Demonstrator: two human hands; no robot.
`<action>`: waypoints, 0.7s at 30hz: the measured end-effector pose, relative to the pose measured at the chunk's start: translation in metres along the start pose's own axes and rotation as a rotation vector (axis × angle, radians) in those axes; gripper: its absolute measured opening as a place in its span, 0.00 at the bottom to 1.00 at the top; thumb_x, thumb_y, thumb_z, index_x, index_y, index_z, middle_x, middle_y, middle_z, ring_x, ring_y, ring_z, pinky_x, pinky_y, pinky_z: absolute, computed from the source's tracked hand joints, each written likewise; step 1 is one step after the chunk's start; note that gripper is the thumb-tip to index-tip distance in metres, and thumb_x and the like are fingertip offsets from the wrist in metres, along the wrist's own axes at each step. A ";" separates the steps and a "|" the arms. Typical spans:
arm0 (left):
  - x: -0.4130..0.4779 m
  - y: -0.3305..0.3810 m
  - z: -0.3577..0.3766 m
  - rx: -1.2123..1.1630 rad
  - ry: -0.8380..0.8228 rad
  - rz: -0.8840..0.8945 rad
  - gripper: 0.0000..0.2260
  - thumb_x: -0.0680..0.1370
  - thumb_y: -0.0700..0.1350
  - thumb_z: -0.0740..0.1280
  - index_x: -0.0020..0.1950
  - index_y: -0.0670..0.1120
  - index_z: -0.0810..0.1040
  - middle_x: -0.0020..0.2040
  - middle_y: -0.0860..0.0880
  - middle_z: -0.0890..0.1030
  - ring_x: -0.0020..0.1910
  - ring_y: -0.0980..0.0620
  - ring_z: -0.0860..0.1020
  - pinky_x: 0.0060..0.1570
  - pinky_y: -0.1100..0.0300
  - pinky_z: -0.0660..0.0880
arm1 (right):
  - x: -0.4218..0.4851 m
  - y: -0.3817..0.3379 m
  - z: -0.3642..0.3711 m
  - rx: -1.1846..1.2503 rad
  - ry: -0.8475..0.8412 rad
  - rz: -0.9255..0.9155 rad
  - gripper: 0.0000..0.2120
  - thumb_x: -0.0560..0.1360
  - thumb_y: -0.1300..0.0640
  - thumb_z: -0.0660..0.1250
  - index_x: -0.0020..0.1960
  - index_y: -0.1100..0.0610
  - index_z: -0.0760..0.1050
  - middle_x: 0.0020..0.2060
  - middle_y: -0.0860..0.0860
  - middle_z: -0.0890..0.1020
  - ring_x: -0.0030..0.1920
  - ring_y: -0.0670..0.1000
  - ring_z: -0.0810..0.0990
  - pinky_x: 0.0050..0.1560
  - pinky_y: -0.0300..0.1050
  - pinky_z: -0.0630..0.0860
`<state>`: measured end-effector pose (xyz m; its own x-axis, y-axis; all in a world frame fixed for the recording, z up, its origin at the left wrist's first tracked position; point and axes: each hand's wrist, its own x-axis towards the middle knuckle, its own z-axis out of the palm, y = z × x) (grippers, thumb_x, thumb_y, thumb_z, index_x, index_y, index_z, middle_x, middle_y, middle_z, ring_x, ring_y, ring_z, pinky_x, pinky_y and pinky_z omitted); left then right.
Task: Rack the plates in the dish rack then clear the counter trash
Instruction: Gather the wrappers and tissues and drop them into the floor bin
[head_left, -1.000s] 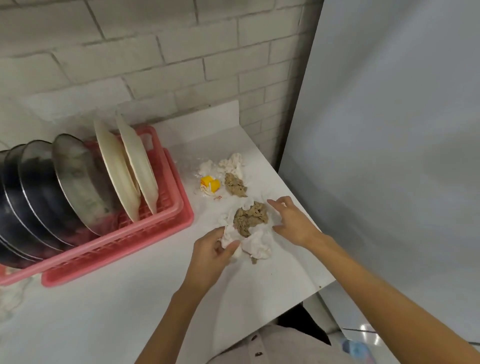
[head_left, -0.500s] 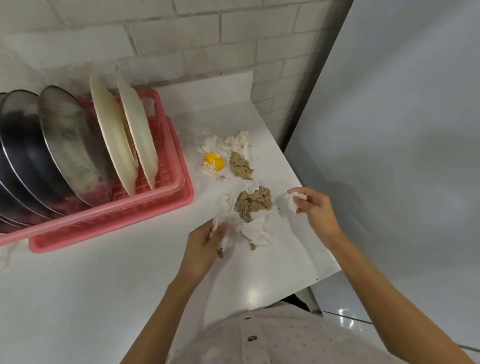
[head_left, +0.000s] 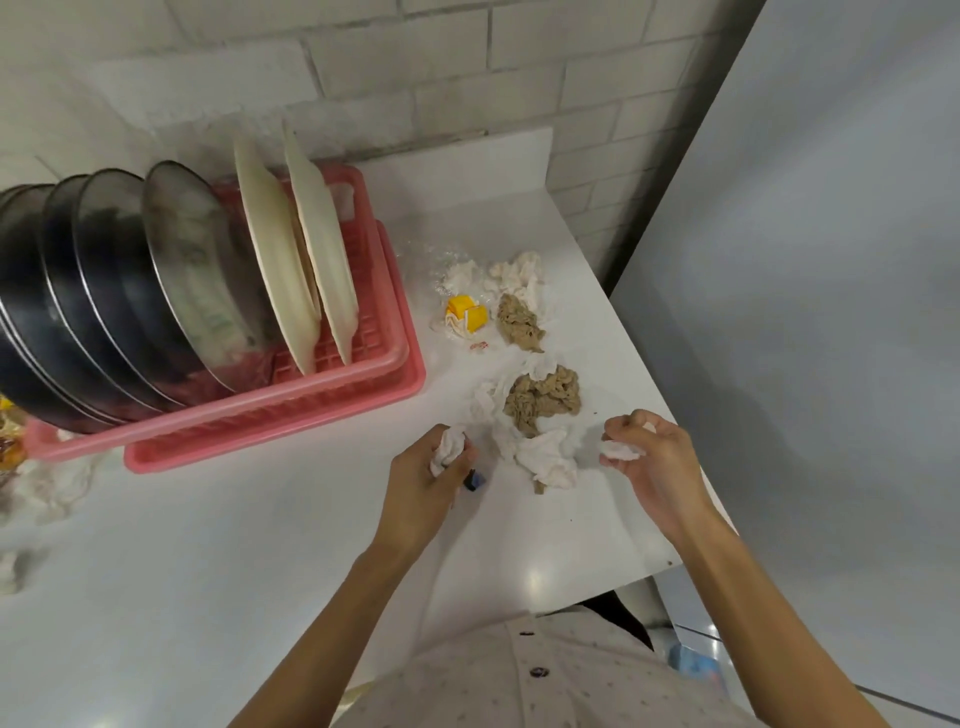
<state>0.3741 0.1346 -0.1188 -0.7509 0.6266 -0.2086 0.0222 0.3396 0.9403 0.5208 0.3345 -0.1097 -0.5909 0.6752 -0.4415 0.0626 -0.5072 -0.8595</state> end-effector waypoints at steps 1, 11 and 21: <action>0.001 -0.002 -0.002 0.066 0.001 0.027 0.03 0.78 0.37 0.68 0.44 0.39 0.76 0.31 0.59 0.79 0.30 0.61 0.76 0.32 0.71 0.68 | 0.000 0.002 0.000 -0.015 -0.015 -0.001 0.17 0.73 0.72 0.63 0.31 0.57 0.64 0.33 0.53 0.74 0.36 0.51 0.75 0.39 0.46 0.69; 0.009 -0.037 -0.002 0.720 -0.152 0.157 0.09 0.75 0.50 0.70 0.54 0.49 0.79 0.46 0.55 0.79 0.44 0.50 0.78 0.40 0.60 0.68 | -0.025 0.027 0.023 -0.344 -0.207 -0.044 0.09 0.82 0.63 0.59 0.52 0.62 0.77 0.26 0.52 0.69 0.25 0.49 0.63 0.26 0.40 0.61; -0.005 -0.033 0.019 0.408 -0.142 0.190 0.08 0.75 0.47 0.72 0.50 0.50 0.75 0.40 0.52 0.79 0.37 0.52 0.76 0.38 0.59 0.71 | -0.055 0.046 0.021 -0.514 -0.111 0.079 0.24 0.83 0.48 0.57 0.35 0.62 0.74 0.21 0.50 0.64 0.21 0.46 0.60 0.21 0.37 0.55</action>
<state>0.3893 0.1335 -0.1538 -0.6114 0.7844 -0.1043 0.4296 0.4397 0.7887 0.5391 0.2626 -0.1189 -0.6483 0.5708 -0.5038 0.4802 -0.2070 -0.8524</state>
